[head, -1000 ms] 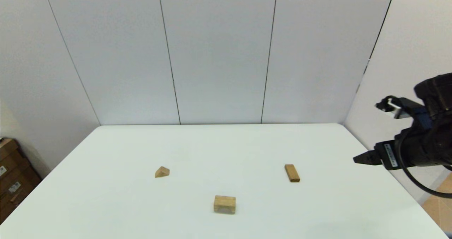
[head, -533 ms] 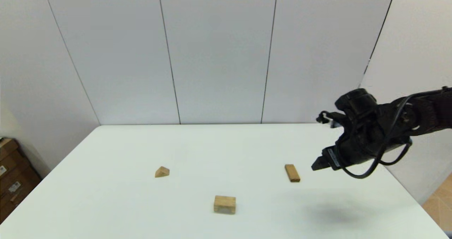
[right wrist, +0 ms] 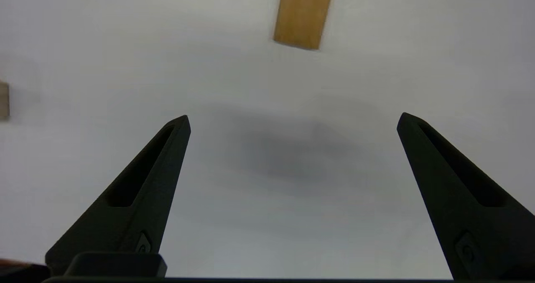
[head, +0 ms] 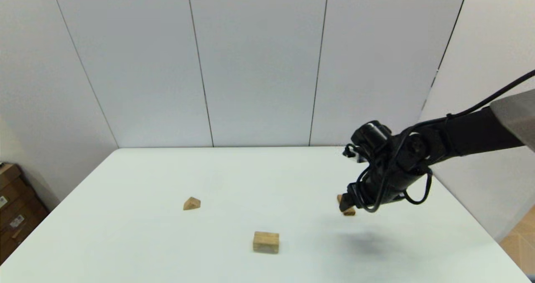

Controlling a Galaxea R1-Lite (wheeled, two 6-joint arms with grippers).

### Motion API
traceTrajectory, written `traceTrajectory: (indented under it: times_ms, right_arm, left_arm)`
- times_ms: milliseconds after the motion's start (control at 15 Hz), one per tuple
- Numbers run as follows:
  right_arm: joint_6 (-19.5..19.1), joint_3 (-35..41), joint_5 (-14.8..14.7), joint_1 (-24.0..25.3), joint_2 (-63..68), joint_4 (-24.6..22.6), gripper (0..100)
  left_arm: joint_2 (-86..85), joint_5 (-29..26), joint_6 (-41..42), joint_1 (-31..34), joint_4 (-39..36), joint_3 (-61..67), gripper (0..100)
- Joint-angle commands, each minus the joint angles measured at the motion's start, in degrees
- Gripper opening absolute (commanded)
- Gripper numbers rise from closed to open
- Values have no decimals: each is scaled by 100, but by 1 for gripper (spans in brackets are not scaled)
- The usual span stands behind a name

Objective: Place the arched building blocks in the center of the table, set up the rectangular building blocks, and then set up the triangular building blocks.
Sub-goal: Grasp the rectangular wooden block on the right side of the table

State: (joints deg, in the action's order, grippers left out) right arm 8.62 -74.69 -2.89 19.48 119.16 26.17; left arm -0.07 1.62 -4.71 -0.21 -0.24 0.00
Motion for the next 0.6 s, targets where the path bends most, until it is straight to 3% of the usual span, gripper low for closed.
traceTrajectory:
  times_ms: [67, 333, 600]
  right_arm:
    - [747, -863, -71, 170, 819, 485, 100]
    - [799, -1645, -71, -14, 1408, 679, 100]
    - [588, -1847, -71, -120, 1707, 679, 100]
  left_arm:
    - [7, 5, -13, -6, -2, 0, 100]
    - [7, 5, -4, 3, -2, 0, 100]
    - [7, 5, -4, 3, -2, 0, 100]
